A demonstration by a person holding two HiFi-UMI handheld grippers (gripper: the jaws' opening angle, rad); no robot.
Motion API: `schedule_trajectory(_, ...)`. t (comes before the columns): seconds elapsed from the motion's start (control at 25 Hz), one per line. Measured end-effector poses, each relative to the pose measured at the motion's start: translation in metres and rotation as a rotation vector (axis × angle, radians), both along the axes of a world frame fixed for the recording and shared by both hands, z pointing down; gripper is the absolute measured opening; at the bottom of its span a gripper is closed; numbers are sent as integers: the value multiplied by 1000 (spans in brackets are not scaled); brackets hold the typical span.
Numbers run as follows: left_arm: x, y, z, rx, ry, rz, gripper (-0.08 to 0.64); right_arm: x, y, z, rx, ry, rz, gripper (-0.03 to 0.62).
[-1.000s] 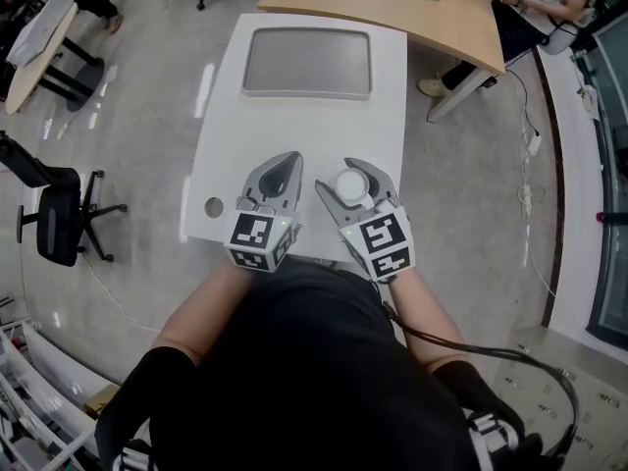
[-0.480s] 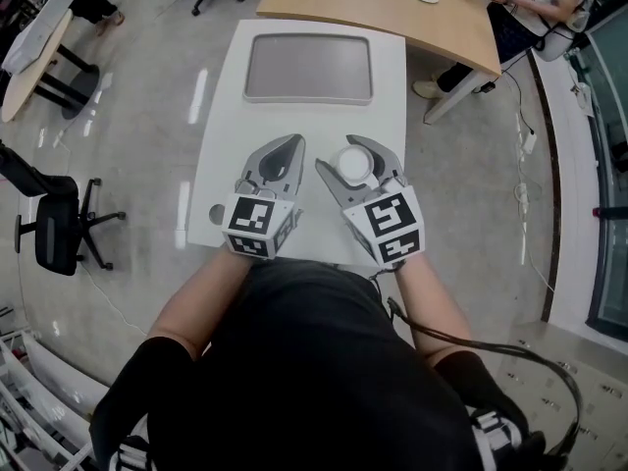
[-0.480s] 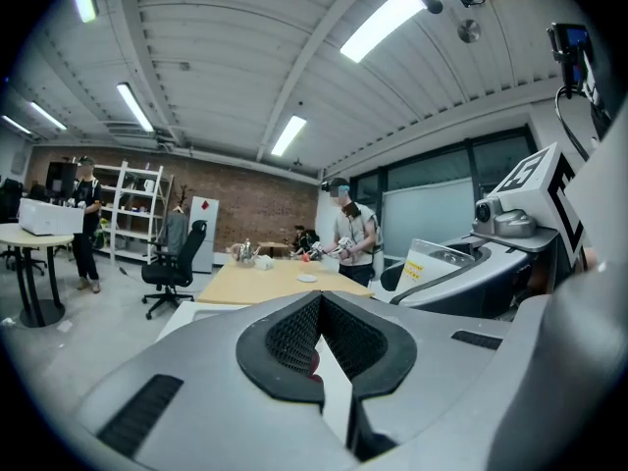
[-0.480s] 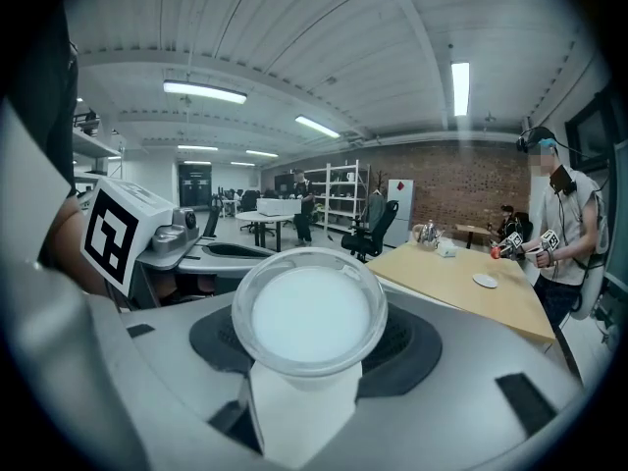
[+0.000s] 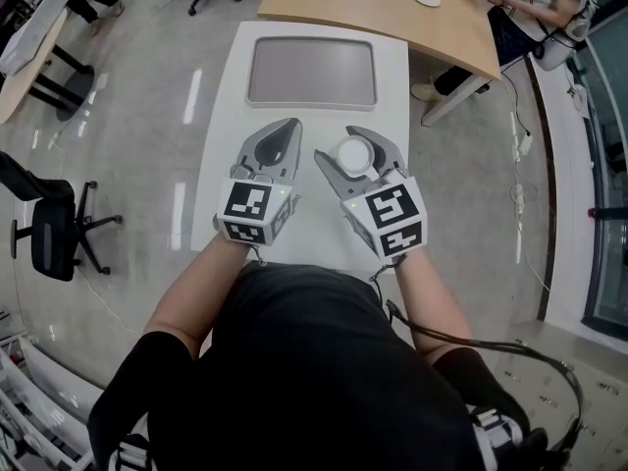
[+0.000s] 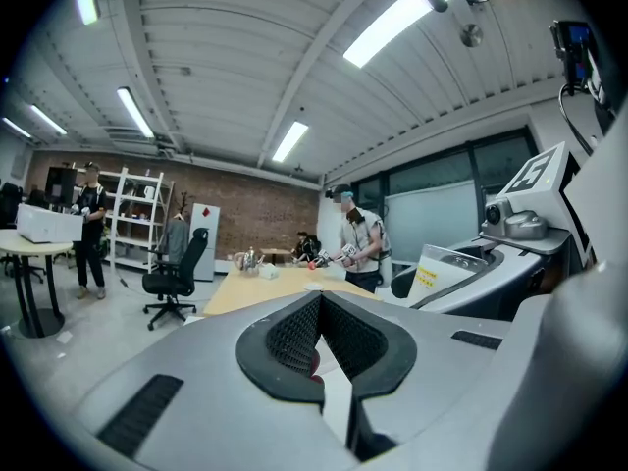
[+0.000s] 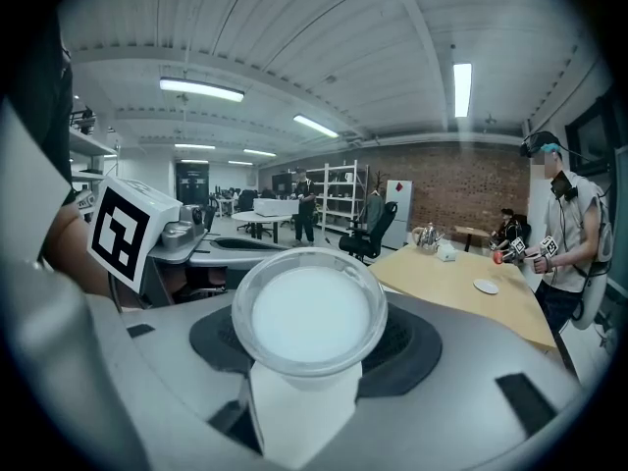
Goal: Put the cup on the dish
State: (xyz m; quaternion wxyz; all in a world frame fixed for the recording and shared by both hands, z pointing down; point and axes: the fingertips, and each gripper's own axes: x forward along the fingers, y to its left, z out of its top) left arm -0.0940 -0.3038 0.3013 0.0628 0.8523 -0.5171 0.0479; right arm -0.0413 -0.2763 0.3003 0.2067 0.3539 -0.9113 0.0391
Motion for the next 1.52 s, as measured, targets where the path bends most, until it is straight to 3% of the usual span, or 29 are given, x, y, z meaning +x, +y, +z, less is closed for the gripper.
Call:
schedule_trajectory(0.4,-15,-46,-13,30,-37,5,3,-15,-42,-15,29,4,43,255)
schedule_trajectory(0.68,-17,-86,-2,-6,-26,2,3,-23,-82,-7,10,5,67,255)
schedule_trajectory(1.28,-39,-185,71,-109,-9,-32,3,-41,-193,53,-57,16,115,255)
schedule_trajectory(1.52,-51,-229,114,-129,-34,-57,3,-46,-241,88,-77,33,144,255)
